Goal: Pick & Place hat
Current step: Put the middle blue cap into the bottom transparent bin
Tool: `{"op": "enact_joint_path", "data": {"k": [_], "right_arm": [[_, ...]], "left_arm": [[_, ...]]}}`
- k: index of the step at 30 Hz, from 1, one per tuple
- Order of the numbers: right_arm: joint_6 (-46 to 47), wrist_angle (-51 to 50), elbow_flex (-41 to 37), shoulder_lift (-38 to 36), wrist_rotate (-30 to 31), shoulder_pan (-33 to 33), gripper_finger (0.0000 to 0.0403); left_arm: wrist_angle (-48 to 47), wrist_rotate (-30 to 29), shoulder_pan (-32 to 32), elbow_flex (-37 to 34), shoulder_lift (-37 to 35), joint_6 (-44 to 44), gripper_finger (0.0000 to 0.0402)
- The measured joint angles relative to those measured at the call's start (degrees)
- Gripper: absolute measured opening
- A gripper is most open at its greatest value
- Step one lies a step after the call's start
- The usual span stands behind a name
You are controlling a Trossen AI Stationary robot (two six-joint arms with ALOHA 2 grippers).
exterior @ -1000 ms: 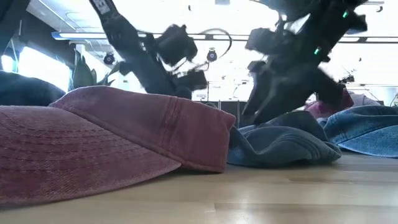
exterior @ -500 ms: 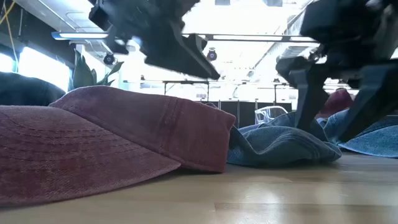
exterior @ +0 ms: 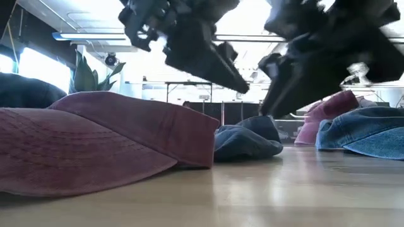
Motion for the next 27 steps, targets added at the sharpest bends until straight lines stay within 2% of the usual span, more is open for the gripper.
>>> {"op": "enact_joint_path", "data": {"k": [3,8,12,17,22,27], "right_arm": [[2.03,-2.64,0.02,-2.72,-0.83,0.02,0.0129],[9.43,-5.14,0.04,-2.19,11.28,-3.23,0.0126],[12.28,-5.42,0.02,1.30,13.33,-8.61,0.0105],[10.90,-4.85,-0.02,5.83,14.14,-13.55,0.0055],[15.01,-12.04,0.04,6.57,16.05,-15.33,0.0007],[18.51,-16.66,0.11,6.23,15.43,-14.28,0.0013]], "left_arm": [[-4.11,-4.87,0.00,1.68,1.54,-0.40,0.0140],[-11.52,-13.50,1.16,4.32,4.39,-4.54,0.0140],[-13.66,-13.15,3.35,5.37,5.26,-6.32,0.0140],[-20.13,-12.81,4.77,5.13,5.39,-7.64,0.0140],[-25.52,-11.17,4.18,4.61,5.39,-7.08,0.0140],[-26.90,-13.21,3.70,4.98,5.34,-4.37,0.0140]]}}
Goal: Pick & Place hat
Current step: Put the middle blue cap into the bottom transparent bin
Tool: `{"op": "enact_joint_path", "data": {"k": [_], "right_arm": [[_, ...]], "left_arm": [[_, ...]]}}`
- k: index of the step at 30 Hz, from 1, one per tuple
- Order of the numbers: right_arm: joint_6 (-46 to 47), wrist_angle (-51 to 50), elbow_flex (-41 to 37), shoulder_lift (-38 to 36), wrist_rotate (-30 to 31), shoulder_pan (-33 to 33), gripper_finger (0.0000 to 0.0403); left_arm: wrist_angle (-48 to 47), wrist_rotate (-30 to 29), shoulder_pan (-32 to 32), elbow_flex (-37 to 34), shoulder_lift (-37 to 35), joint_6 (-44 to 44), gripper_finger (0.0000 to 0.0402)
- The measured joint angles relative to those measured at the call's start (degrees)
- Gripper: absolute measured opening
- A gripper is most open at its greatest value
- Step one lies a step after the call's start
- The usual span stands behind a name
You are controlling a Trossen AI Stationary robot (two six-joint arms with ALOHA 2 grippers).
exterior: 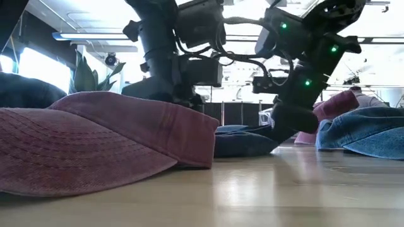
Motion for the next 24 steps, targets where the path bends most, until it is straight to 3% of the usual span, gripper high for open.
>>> {"op": "enact_joint_path", "data": {"k": [6,12,15,19,24], "right_arm": [[-0.58,-3.07,-0.13,-5.44,-0.32,4.85,0.0013],[-4.09,-3.90,-0.13,-10.86,-4.95,9.02,0.0042],[-11.11,1.38,-0.64,-9.67,-6.56,11.00,0.0085],[-24.80,15.82,-4.04,-5.51,-5.15,12.48,0.0140],[-39.69,26.96,-5.50,1.79,-4.89,10.45,0.0161]], "left_arm": [[-1.95,-7.38,-2.49,1.95,-2.52,3.35,0.0140],[-3.39,-9.03,-4.64,1.31,-6.20,3.72,0.0140],[3.35,-4.74,-4.33,-3.09,-9.36,4.60,0.0140],[16.02,0.86,-1.55,-11.04,-11.54,5.90,0.0140],[29.93,10.44,2.92,-15.65,-11.62,3.50,0.0140]]}}
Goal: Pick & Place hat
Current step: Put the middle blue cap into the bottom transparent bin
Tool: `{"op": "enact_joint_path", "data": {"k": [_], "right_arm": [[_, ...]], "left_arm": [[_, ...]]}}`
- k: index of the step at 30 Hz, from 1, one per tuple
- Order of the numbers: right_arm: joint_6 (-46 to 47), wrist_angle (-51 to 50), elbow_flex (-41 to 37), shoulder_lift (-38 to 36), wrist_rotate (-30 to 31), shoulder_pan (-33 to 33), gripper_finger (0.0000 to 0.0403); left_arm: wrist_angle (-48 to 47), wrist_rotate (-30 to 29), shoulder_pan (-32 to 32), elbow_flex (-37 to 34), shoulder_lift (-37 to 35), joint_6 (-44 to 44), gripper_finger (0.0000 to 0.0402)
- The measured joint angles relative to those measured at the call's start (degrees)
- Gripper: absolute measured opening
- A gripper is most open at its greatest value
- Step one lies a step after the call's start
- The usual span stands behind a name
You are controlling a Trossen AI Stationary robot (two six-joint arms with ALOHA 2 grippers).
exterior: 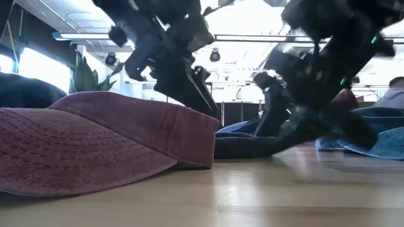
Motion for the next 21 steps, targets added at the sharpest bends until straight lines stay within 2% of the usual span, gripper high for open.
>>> {"op": "enact_joint_path", "data": {"k": [4,8,10,14,16,18,21], "right_arm": [[-4.14,2.82,1.50,3.37,-0.63,-1.73,0.0123],[-5.35,0.23,3.08,2.75,-6.48,-2.30,0.0033],[-4.56,-2.76,4.08,1.48,-10.26,-2.40,0.0011],[-0.18,-6.90,5.45,-1.74,-19.88,-2.60,0.0034],[2.33,-7.17,5.43,-2.42,-23.35,-3.20,0.0037],[4.28,-7.05,5.43,-2.67,-25.45,-3.80,0.0036],[6.37,-7.12,5.43,-2.73,-25.29,-4.18,0.0038]], "left_arm": [[1.74,1.40,2.98,-0.20,3.67,-2.32,0.0140],[5.72,1.95,5.44,0.05,5.72,-2.67,0.0140],[5.78,4.17,6.58,-0.16,6.84,-2.70,0.0140],[6.99,9.45,7.85,-0.04,8.87,-2.32,0.0140],[6.95,9.73,7.83,-0.08,9.78,-2.30,0.0140],[7.59,9.30,7.69,-0.08,10.64,-2.28,0.0140],[7.69,6.24,7.63,-0.03,10.99,-3.35,0.0140]]}}
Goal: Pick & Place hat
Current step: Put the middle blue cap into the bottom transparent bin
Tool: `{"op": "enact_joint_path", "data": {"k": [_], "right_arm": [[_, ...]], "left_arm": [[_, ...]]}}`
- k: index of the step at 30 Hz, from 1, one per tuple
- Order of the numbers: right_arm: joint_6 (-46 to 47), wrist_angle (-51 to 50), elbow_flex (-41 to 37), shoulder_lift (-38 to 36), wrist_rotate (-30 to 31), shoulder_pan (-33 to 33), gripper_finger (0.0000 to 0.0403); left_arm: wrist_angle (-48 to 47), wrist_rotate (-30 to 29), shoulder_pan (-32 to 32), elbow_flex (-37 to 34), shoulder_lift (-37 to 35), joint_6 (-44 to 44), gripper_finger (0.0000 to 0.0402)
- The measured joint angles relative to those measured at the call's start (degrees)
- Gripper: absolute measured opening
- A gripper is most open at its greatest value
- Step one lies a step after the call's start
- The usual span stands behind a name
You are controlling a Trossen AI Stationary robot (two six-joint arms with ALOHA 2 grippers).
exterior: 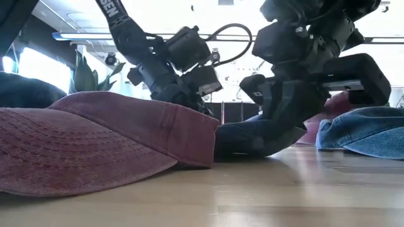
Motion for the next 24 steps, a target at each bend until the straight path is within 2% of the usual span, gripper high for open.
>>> {"op": "enact_joint_path", "data": {"k": [3,6,8,10,14,19,24], "right_arm": [[1.89,-1.45,-0.02,-0.03,3.53,-0.01,0.0063],[3.93,-1.86,-0.04,-0.95,11.08,-0.04,0.0106],[5.01,-2.22,-0.02,-1.65,14.13,0.19,0.0138],[5.06,-3.01,-0.02,-2.16,14.19,0.79,0.0169],[5.04,-3.18,-0.02,-2.54,11.93,2.22,0.0216],[4.95,-4.62,-0.02,-2.54,11.68,3.13,0.0230],[4.73,-4.90,-0.02,-2.54,12.60,3.07,0.0222]], "left_arm": [[-3.48,-5.21,-0.04,0.96,-0.86,-3.44,0.0140],[-11.66,-11.18,-0.17,3.24,-3.43,-7.10,0.0140],[-12.32,-13.23,-0.62,5.32,-3.50,-8.17,0.0140],[-12.57,-13.73,-1.40,5.87,-3.59,-8.34,0.0140],[-6.86,-13.47,-1.68,6.38,-2.26,-8.53,0.0140],[-8.18,-21.44,-1.03,6.27,0.34,-11.84,0.0140],[-9.46,-19.05,-0.21,6.19,0.45,-12.23,0.0140]]}}
